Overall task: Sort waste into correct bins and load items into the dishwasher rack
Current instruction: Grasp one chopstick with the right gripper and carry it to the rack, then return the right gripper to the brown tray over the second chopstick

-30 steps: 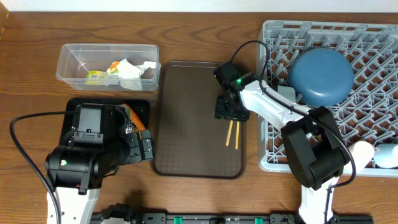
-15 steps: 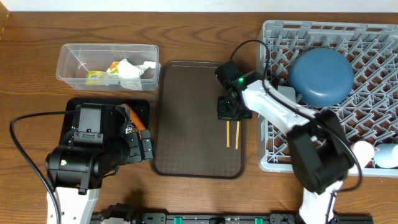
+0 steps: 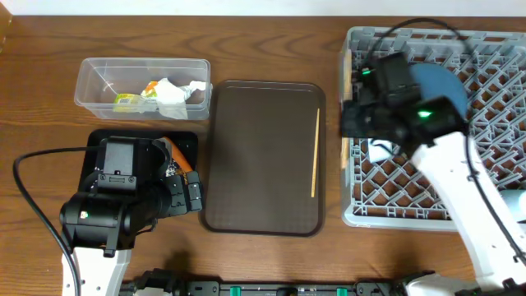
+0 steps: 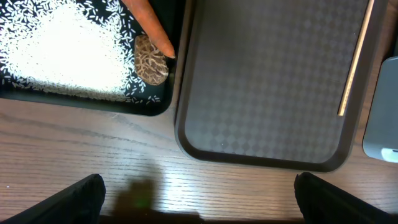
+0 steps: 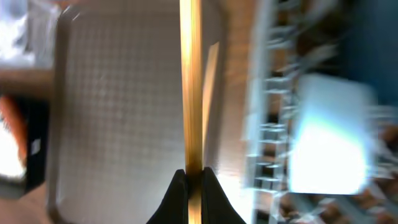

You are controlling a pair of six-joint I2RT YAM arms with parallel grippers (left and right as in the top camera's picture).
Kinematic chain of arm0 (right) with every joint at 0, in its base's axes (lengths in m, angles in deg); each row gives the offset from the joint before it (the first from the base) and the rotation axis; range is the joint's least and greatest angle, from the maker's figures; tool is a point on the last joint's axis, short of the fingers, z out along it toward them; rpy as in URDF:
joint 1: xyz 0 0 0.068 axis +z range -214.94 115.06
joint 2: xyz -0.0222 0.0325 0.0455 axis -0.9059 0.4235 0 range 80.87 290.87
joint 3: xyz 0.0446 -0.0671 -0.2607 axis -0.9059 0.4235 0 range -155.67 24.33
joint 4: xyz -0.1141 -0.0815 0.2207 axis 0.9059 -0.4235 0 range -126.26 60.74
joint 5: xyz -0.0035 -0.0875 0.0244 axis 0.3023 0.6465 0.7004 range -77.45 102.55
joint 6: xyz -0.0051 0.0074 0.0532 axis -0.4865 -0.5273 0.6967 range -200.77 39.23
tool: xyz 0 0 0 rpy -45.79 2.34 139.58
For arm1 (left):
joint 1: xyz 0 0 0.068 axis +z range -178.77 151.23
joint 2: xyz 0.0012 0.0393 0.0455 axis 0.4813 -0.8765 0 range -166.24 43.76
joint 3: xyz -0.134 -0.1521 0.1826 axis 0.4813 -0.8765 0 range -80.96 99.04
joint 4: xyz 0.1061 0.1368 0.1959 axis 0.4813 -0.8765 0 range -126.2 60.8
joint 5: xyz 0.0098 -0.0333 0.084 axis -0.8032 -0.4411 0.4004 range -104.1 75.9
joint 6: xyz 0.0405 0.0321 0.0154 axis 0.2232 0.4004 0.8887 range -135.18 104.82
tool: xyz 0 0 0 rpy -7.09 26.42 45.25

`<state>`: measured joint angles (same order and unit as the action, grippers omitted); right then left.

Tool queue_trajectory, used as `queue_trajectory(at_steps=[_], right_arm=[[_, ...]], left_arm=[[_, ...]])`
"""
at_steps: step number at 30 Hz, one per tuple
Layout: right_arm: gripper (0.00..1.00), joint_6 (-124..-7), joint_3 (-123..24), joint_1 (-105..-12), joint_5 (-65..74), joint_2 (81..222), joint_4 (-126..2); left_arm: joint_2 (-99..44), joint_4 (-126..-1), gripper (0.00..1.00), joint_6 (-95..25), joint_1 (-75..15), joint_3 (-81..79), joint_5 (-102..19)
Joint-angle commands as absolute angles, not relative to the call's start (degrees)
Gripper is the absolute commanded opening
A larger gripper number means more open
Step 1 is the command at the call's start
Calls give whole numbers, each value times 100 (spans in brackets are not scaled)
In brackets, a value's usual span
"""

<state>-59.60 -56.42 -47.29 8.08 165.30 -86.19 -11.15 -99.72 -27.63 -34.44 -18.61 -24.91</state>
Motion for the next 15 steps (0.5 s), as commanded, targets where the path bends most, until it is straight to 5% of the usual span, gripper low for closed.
queue_trajectory(at_steps=[1,15], right_arm=[[1,-6504,-5638,-5138,870,16578,-8732],[1,-6900,-5616,-5249,974,17747,-8887]], left_arm=[[-1122,-9989,98,-2818,-3436,-1837,-2545],[-1122,-9987,98,-2818,-3436,-1837,-2545]])
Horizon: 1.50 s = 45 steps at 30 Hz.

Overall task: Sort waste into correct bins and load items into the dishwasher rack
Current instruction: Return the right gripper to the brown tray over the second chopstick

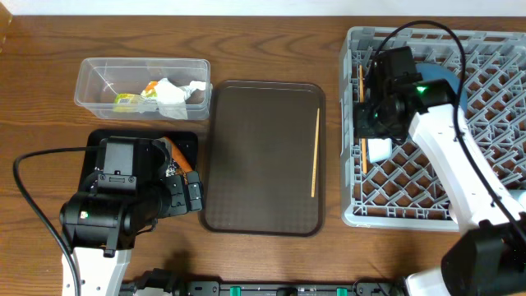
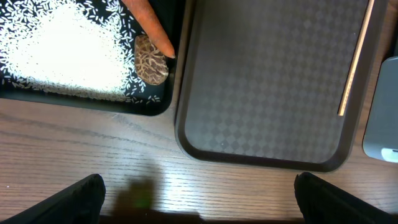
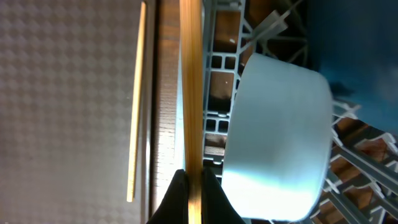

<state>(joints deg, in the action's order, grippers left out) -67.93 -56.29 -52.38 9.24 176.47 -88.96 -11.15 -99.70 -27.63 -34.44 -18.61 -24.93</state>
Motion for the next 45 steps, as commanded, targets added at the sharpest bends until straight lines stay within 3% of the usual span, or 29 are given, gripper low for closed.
queue_trajectory(at_steps=[1,3,4,5,6,7,12,16,20,24,32,40,43,45], right_arm=[[1,-6858,-5616,-5249,974,17793,-8887],[2,-6861,-5616,-5249,950,17835,-8892],[16,-6861,-5616,-5249,950,17835,-8903],[40,-6863,-5618,-5249,950,17821,-8914],[48,-6861,-5623,-5249,950,17789,-8942],[48,-6861,-5623,-5249,948,17754,-8968],[44,-6839,-5623,-5140,828,17478,-9119],[28,-6863,-5623,-4731,540,17358,-9123],[34,-6769,-5612,-4028,653,17489,-9029],[50,-5761,-5610,-3418,1379,17889,-8857],[48,-4286,-5610,-3127,1648,19209,-8369],[45,-4137,-5610,-3276,1399,19876,-8216],[38,-4139,-5610,-3284,1377,19990,-8240],[19,-4161,-5610,-3284,1267,20007,-8238]], left_arm=[[-1122,-9987,98,-2818,-3436,-1837,-2545],[-1122,-9989,98,-2818,-3436,-1837,-2545],[-1122,-9989,98,-2818,-3436,-1837,-2545],[-1122,-9987,98,-2818,-3436,-1837,-2545],[-1122,-9989,98,-2818,-3436,-1837,-2547],[-1122,-9987,98,-2818,-3436,-1837,-2547],[-1122,-9989,98,-2818,-3436,-1837,-2547],[-1122,-9989,98,-2818,-3436,-1837,-2545],[-1122,-9987,98,-2816,-3436,-1837,-2547],[-1122,-9989,98,-2818,-3436,-1837,-2545],[-1122,-9987,98,-2818,-3436,-1837,-2547],[-1122,-9989,98,-2818,-3436,-1837,-2545],[-1122,-9989,98,-2818,-3436,-1837,-2545],[-1122,-9987,98,-2818,-3436,-1837,-2545]])
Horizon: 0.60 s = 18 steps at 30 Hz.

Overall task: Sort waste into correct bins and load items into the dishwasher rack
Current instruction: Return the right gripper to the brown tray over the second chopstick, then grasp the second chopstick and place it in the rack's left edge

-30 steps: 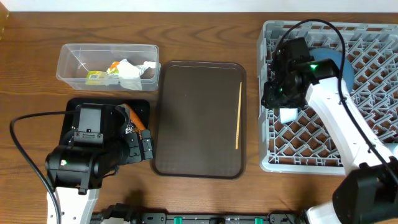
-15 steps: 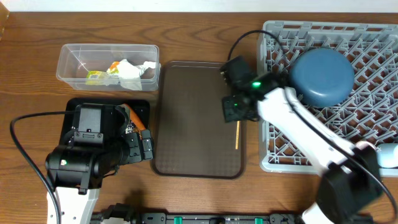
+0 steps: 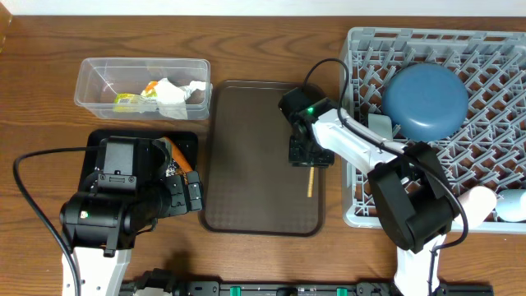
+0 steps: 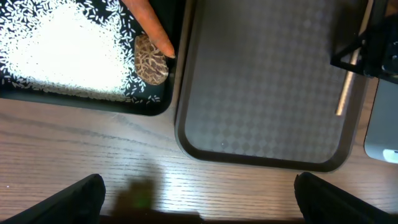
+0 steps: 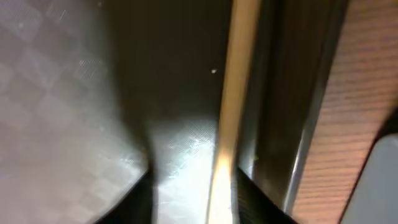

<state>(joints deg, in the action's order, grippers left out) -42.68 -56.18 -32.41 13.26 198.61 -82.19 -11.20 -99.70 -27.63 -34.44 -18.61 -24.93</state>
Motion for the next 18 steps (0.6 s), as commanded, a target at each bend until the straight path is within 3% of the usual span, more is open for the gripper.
queue_trajectory(at_steps=[1,2,3,14,18], right_arm=[[11,-4244,-5612,-3284,1195,20007,-8225],[3,-4369,-5618,-3284,1136,19992,-8199],[1,-4585,-5634,-3284,1027,19953,-8155],[1,-5978,-6202,-3429,811,18431,-8649],[1,-6021,-6204,-3608,1309,17762,-8804]], left_arm=[[-1122,-9989,98,-2818,-3436,-1837,-2547],[-1122,-9989,98,-2818,-3436,-1837,-2545],[-1122,-9989,98,-2818,-3436,-1837,-2545],[-1122,-9987,98,-2818,-3436,-1837,-2545],[-1122,-9987,98,-2818,-3436,-1837,-2545]])
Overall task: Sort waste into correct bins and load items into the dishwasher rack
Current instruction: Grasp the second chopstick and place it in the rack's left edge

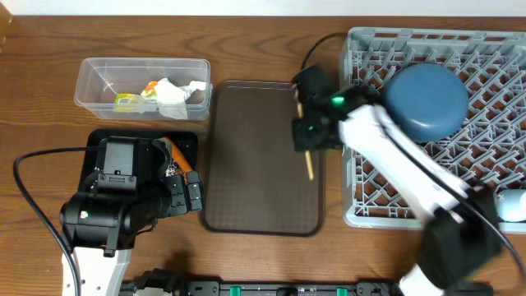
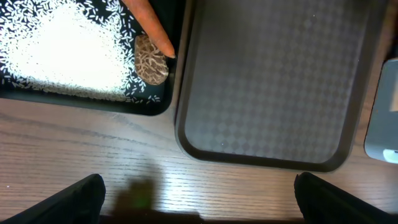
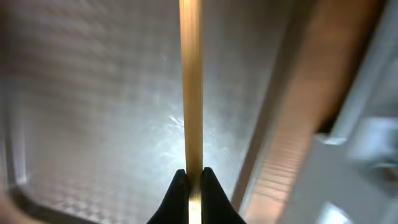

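My right gripper (image 1: 306,140) hangs over the right side of the brown tray (image 1: 246,164), shut on a wooden chopstick (image 1: 310,168). In the right wrist view the chopstick (image 3: 190,74) runs straight up from the closed gripper (image 3: 190,177), with the tray (image 3: 93,93) blurred beneath. The grey dishwasher rack (image 1: 353,177) stands just to the right and holds an upturned blue bowl (image 1: 426,100). My left gripper (image 2: 199,202) is open and empty over the wood in front of the tray (image 2: 267,81), at the lower left (image 1: 189,196).
A clear bin (image 1: 141,82) with wrappers sits at the back left. A black container (image 2: 155,106) holds rice (image 2: 62,50), a carrot (image 2: 149,28) and a mushroom (image 2: 151,59). A white cup (image 1: 503,204) lies at the rack's right edge.
My right gripper was open, low over the chopstick lying on the tray's right side. It is now shut on that chopstick and holds it clear of the tray. The left arm is unchanged.
First my right gripper held one chopstick near the rack's left edge while a second lay on the tray. Then it held that chopstick over the rack beside a white cup. Later it was empty at the second chopstick, which it now grips.
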You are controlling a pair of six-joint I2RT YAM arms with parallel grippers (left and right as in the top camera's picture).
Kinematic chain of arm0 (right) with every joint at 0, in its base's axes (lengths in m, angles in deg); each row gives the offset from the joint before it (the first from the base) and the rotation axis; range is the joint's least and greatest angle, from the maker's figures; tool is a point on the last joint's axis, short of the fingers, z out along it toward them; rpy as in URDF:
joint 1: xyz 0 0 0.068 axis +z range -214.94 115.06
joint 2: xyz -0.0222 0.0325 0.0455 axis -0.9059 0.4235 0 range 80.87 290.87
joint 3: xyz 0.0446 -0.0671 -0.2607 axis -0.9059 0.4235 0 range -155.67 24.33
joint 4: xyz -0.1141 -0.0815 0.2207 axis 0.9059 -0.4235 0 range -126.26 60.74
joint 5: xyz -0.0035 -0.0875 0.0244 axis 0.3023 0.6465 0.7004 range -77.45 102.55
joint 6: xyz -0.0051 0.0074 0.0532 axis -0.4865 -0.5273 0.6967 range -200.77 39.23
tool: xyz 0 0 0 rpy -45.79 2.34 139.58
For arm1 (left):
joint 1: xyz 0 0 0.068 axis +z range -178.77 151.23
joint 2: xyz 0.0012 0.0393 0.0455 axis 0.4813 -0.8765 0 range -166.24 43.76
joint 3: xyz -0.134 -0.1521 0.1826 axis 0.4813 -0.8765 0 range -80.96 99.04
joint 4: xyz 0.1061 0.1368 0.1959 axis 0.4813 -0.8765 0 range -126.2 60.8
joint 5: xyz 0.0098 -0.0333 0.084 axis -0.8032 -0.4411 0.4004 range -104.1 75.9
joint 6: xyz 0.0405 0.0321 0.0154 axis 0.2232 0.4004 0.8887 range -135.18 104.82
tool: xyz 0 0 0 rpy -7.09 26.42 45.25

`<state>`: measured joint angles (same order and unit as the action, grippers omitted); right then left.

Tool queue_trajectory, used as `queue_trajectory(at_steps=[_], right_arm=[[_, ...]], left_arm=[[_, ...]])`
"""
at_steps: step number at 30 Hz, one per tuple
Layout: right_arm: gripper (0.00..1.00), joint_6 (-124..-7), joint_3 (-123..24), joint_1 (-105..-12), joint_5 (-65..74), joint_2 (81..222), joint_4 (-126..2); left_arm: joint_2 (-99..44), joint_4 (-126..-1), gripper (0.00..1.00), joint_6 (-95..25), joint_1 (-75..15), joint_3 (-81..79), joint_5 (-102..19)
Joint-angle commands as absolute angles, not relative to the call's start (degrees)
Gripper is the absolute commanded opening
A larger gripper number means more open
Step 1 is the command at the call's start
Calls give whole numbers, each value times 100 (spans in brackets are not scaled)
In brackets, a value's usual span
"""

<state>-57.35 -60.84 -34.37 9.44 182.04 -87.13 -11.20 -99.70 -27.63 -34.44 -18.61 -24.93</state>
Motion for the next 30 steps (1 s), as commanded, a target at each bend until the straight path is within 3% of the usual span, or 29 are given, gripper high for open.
queue_trajectory(at_steps=[1,12,22,23,25,27,30], right_arm=[[1,-6021,-6204,-3691,1506,17627,-8874],[1,-6026,-6080,-4655,2155,17773,-9403],[5,-6177,-6071,-4727,2476,18123,-9528],[14,-6179,-6071,-4725,2419,18123,-9528],[40,-6216,-6075,-4699,2271,18073,-9517],[50,-6386,-6077,-4646,2043,17948,-9478],[57,-6413,-6080,-4491,1980,17618,-9412]], left_arm=[[-1122,-9987,98,-2818,-3436,-1837,-2545],[-1122,-9987,98,-2818,-3436,-1837,-2545],[-1122,-9989,98,-2818,-3436,-1837,-2545],[-1122,-9989,98,-2818,-3436,-1837,-2545],[-1122,-9987,98,-2818,-3436,-1837,-2545],[-1122,-9989,98,-2818,-3436,-1837,-2545],[-1122,-9989,98,-2818,-3436,-1837,-2545]])
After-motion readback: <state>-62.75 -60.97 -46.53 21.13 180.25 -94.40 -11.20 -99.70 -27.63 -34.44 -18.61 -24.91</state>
